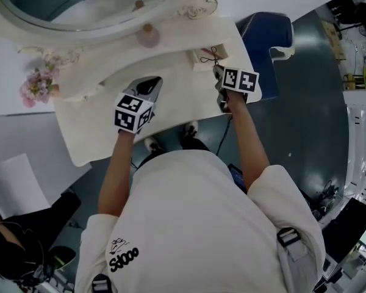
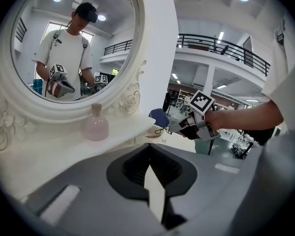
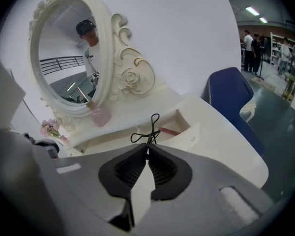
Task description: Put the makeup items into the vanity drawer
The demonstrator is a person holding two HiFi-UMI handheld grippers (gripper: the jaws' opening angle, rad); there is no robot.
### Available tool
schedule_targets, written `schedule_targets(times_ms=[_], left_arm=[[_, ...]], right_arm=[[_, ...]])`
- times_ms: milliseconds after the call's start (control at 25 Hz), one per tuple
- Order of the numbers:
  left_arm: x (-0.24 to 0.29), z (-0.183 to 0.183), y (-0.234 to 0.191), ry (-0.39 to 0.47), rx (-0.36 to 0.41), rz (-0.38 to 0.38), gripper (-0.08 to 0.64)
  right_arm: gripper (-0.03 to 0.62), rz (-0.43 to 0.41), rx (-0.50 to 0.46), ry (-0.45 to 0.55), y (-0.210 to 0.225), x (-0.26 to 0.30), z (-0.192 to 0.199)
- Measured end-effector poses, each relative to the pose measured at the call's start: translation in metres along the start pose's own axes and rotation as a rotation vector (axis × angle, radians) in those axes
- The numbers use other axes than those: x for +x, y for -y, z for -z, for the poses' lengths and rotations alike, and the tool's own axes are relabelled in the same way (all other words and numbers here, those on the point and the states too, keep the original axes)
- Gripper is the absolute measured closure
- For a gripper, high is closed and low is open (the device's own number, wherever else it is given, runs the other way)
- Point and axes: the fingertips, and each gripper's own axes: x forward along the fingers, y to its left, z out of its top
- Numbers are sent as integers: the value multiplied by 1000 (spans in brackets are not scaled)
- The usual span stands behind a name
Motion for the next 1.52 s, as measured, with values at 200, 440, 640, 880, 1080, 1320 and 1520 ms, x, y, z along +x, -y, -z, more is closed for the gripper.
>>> schedule_targets(times_ms=[200, 440, 640, 880, 1080, 1320, 1520], left_arm=[[21, -6, 4, -20, -2, -1, 541], [32, -9, 1, -29, -6, -18, 541], [31, -8, 0, -37, -11, -33, 541], [24, -2, -2, -44, -16, -52, 541], [16, 8, -3, -52, -30, -75, 541], [8, 14, -4, -52, -49, -94, 541], [3, 21, -8, -55, -60, -107, 541]], right_arm=[[572, -3, 78, -14, 23, 9, -15], [560, -1, 140, -41, 32, 17, -17], [555, -29, 140, -44, 26, 24, -19], [552, -48, 125, -52, 23, 43, -32], [543, -76, 92, -75, 14, 56, -37], [532, -108, 59, -112, 1, 67, -27], [523, -133, 34, -112, -4, 68, -21]])
